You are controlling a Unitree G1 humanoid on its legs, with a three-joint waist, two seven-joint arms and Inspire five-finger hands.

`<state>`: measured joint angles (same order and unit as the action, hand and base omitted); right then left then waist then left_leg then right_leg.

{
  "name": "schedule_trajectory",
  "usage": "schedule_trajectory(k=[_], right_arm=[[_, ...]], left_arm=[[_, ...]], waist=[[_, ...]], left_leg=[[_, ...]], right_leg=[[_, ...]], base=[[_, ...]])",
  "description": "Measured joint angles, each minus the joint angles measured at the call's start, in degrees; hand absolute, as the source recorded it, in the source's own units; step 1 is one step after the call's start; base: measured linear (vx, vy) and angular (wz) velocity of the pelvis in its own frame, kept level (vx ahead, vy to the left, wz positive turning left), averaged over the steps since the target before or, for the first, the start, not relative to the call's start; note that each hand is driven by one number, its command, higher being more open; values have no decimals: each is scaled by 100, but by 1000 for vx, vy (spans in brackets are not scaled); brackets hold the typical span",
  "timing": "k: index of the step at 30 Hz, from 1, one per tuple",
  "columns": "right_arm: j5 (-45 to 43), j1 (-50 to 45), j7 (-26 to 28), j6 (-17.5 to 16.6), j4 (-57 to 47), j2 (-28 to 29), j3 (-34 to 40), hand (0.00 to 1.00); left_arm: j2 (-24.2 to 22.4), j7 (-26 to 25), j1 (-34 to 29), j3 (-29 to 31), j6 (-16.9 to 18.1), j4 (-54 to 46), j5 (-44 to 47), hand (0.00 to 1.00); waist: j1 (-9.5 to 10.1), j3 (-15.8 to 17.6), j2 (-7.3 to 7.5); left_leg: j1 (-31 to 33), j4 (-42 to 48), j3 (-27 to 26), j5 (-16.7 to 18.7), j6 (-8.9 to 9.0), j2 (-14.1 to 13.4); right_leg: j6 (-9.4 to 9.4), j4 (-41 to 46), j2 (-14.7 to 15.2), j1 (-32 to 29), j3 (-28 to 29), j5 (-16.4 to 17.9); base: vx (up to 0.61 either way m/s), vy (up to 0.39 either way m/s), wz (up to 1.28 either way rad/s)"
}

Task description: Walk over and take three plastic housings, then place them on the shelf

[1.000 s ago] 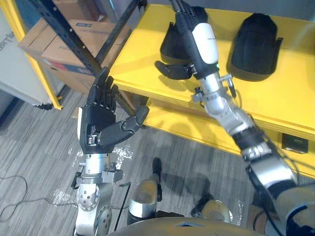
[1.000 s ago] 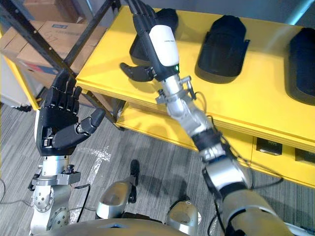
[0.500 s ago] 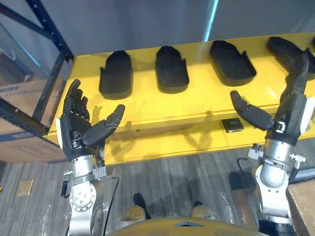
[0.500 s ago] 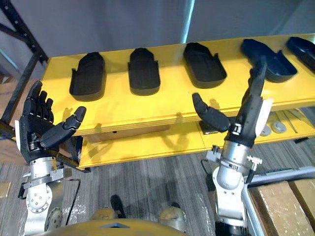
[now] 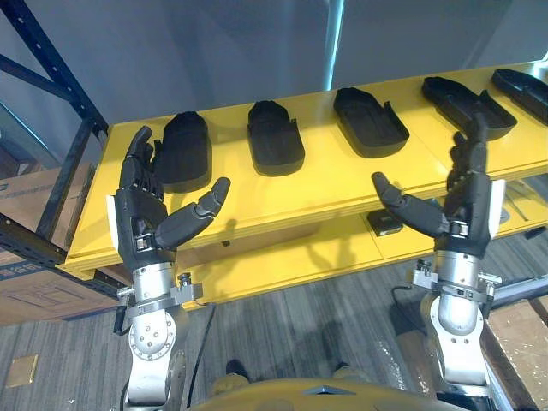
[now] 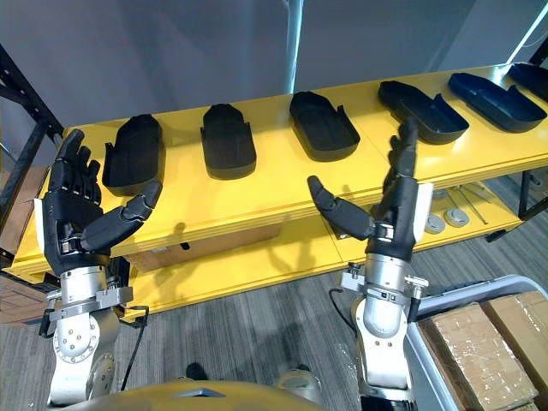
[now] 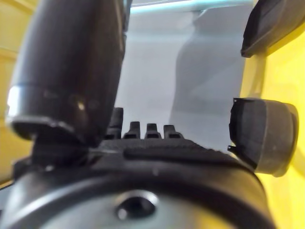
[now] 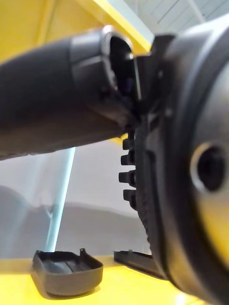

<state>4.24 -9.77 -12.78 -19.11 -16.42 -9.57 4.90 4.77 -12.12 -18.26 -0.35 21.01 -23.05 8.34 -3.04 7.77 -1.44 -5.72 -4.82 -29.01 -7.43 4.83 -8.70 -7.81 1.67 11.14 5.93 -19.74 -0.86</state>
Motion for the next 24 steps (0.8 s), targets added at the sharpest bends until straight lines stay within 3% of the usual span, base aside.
schedule_trajectory(k=[5, 16, 18, 24], right_arm=[[-24, 1231, -17, 116, 1705, -702, -166, 100], [-831, 4131, 204, 515, 3729, -929, -166, 100], [-1036, 4784, 245, 651, 4477, -1176, -147, 100], [-1289, 5881, 434, 742, 5287, -1582, -114, 100]], left_arm=[[88, 370, -31, -185, -16, 17, 10, 100], [220, 994, -34, -587, -414, 289, 95, 100], [217, 1068, -27, -724, -511, 374, 274, 100], [180, 1086, -26, -991, -526, 483, 522, 100]], waist=[[207, -17, 34], [622, -44, -69], [708, -13, -154], [853, 201, -461]], left_leg=[[38, -21, 250, -39, -26, 25], [360, -22, 869, -268, -106, 80], [489, -21, 1014, -318, -128, 130], [562, -8, 1105, -371, -187, 203]], right_leg=[[-16, -90, 2, 180, -257, -54], [-2, -160, -15, 320, -878, -79], [-6, -117, 28, 289, -1030, -81], [-24, 44, 165, 199, -1087, -86]], base=[[-4, 1, 22], [-5, 3, 31], [-28, 50, 34], [-29, 54, 10]])
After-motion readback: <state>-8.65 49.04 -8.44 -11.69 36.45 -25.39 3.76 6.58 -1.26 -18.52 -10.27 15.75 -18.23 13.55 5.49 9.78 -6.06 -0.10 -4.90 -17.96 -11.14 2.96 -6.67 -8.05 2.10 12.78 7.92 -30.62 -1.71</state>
